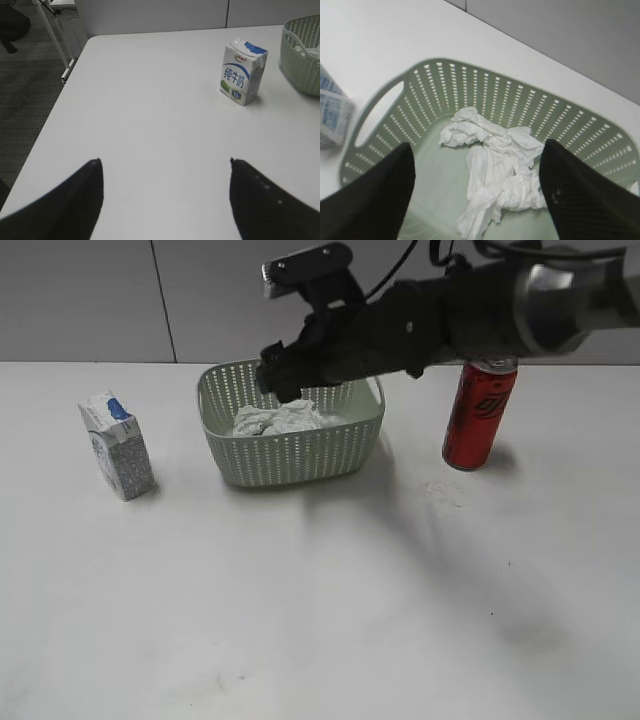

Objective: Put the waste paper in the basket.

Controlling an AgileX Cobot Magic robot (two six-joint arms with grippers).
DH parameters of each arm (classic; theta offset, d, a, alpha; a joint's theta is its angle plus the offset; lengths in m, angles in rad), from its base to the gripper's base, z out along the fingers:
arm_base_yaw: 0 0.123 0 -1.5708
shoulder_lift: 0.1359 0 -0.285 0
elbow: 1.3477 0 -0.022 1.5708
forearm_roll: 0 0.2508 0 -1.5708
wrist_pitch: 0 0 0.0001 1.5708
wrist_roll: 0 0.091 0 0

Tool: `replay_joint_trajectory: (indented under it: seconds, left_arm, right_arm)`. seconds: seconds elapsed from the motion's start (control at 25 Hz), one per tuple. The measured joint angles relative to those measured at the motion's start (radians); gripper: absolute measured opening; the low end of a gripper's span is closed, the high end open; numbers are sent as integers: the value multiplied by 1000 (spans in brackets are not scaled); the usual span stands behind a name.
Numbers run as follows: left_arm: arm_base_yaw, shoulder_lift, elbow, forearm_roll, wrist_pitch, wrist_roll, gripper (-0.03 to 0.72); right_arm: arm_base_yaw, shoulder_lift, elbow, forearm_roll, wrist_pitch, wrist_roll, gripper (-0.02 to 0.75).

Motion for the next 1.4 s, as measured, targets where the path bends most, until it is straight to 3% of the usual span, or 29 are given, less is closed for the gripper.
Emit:
replay_joint_trajectory:
  seconds: [0.28, 0.4, 0.68, 0.88, 1.16, 1.4]
  left_arm:
    - [0, 0, 0, 0, 0, 0, 581]
    - [0, 0, 0, 0, 0, 0, 581]
    - [0, 0, 0, 0, 0, 0, 580]
    - [0, 0, 0, 0, 0, 0, 580]
    - [0, 0, 0, 0, 0, 0, 580]
    - [0, 0, 0, 0, 0, 0, 580]
  right_arm:
    - [-96, -6, -254, 6, 713, 12, 572]
    - [-156, -13, -314, -3, 867, 28, 572]
    - [-323, -77, -304, -32, 905, 65, 572]
    - [-386, -227, -167, -77, 906, 70, 572]
    - [-391, -572, 224, -54, 895, 97, 572]
    - [-391, -931, 630, -51, 759, 103, 572]
